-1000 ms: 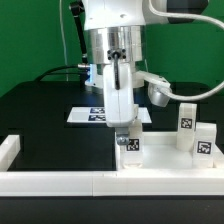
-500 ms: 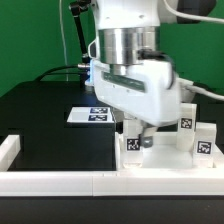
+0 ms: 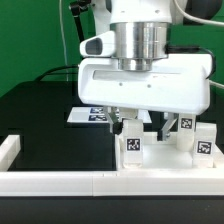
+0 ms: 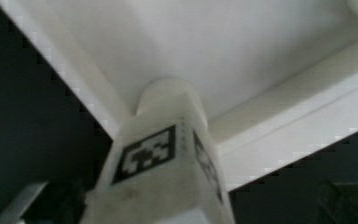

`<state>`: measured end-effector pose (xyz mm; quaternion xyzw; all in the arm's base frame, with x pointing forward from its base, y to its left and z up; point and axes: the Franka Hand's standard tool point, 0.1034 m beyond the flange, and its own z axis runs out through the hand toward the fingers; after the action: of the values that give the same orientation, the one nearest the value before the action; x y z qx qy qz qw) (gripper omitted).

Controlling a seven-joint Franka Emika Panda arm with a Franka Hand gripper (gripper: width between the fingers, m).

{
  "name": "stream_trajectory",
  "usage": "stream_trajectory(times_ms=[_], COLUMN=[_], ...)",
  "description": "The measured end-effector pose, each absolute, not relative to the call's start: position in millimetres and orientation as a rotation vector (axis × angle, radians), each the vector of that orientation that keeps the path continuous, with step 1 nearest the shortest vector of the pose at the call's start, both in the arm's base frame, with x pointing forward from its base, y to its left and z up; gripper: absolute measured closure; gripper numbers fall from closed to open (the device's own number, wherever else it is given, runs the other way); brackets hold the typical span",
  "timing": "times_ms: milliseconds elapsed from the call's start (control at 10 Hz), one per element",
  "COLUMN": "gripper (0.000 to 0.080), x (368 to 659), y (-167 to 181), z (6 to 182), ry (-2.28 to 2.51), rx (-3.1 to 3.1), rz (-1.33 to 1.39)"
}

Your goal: Assemble square table

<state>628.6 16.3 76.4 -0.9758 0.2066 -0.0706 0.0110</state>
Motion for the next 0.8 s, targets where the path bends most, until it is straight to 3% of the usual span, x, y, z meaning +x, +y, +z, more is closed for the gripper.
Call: stream_trajectory(times_ms=[200, 400, 500, 600, 800], gripper=[0.0150, 0.0382, 0.0382, 0.0508, 0.0508], x=[628.5, 628.2, 627.3, 626.9, 626.6], y=[17.6, 17.4, 13.0, 11.4, 9.2], z=[74.9, 74.2, 73.6, 73.2, 72.6], ry=[0.501, 0.523, 0.620, 0.717, 0.996], rx=[-3.074, -3.070, -3.052, -3.027, -2.933], rz=[-0.245, -0.243, -0.239, -0.237, -0.227])
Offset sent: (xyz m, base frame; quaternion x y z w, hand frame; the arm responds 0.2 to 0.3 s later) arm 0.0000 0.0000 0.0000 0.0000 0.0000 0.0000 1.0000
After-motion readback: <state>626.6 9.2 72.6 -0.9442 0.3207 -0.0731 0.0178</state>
